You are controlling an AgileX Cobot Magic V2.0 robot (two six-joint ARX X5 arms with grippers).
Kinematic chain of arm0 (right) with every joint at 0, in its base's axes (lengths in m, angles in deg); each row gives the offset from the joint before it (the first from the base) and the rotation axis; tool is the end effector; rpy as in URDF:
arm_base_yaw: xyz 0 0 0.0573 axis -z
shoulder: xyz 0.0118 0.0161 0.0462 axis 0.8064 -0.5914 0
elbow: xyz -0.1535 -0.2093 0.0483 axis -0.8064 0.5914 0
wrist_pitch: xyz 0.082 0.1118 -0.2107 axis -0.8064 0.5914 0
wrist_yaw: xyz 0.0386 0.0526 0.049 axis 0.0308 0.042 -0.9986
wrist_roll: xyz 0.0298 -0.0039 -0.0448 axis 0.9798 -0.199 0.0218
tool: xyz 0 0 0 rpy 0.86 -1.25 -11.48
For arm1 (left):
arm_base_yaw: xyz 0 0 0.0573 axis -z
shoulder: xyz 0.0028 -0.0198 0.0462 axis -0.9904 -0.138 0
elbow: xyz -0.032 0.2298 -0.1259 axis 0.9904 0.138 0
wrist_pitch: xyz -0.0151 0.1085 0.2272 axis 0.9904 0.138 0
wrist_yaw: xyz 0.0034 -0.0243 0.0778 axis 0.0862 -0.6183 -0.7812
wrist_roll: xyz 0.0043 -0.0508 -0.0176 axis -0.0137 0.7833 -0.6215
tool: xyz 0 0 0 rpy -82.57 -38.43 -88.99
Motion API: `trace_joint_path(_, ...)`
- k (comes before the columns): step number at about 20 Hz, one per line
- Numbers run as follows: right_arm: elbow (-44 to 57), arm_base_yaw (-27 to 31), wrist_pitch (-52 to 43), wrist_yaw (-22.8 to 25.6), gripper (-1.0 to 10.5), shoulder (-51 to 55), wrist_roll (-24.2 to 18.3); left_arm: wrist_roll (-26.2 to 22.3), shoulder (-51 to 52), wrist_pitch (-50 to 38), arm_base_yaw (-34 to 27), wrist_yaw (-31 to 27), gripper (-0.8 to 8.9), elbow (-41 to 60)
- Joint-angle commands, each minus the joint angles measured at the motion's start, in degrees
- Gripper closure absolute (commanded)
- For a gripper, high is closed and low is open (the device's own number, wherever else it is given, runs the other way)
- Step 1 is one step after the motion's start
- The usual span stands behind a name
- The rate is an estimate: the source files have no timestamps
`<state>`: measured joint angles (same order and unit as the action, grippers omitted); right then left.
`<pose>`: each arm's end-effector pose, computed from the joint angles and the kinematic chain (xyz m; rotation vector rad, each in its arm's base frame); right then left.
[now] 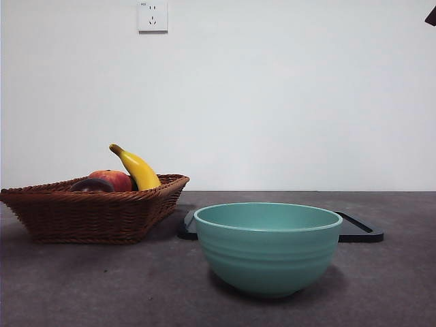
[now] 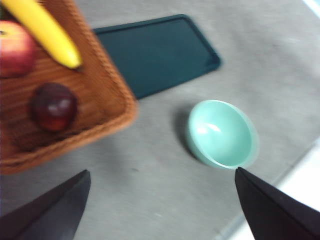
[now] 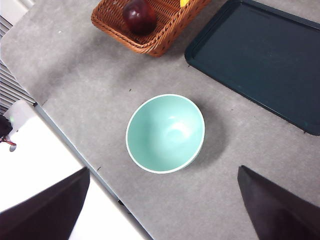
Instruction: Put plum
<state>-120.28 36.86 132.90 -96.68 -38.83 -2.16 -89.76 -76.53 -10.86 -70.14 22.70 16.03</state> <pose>0.1280 0.0546 0.3405 0.0488 0.8346 0.8214 0.1375 -0.0429 0.3354 -0.0622 0.7417 -0.6839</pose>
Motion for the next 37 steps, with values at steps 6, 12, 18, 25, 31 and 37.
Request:
trace_joint_path(6, -1.1, -0.3, -0.4, 0.0, 4.7, -0.4, 0.6, 0.9, -12.5, -8.9, 2.5, -9.6, 3.50, -3.3)
trace_joint_path(12, -1.1, -0.3, -0.4, 0.0, 4.7, -0.4, 0.6, 0.1, -28.1, -9.0, 4.7, -17.6, 3.50, -12.3)
trace_joint_path(18, -1.1, -0.3, -0.4, 0.0, 4.7, -0.4, 0.6, -1.6, -40.0, -10.6, 5.5, -21.1, 3.50, -15.2)
trace_joint_path(25, -1.1, -0.3, -0.4, 0.0, 4.7, -0.4, 0.6, -2.5, -48.9, -13.9, 5.5, -21.3, 3.50, -15.2)
trace_joint_path(31, -1.1, -0.3, -0.4, 0.0, 4.7, -0.4, 0.6, -2.5, -53.3, -15.5, 5.5, -21.3, 3.50, -15.2)
trace_joint_path(37, -1.1, -0.3, -0.4, 0.0, 4.7, -0.4, 0.6, -2.5, -54.8, -15.7, 5.5, -21.3, 4.13, -15.2)
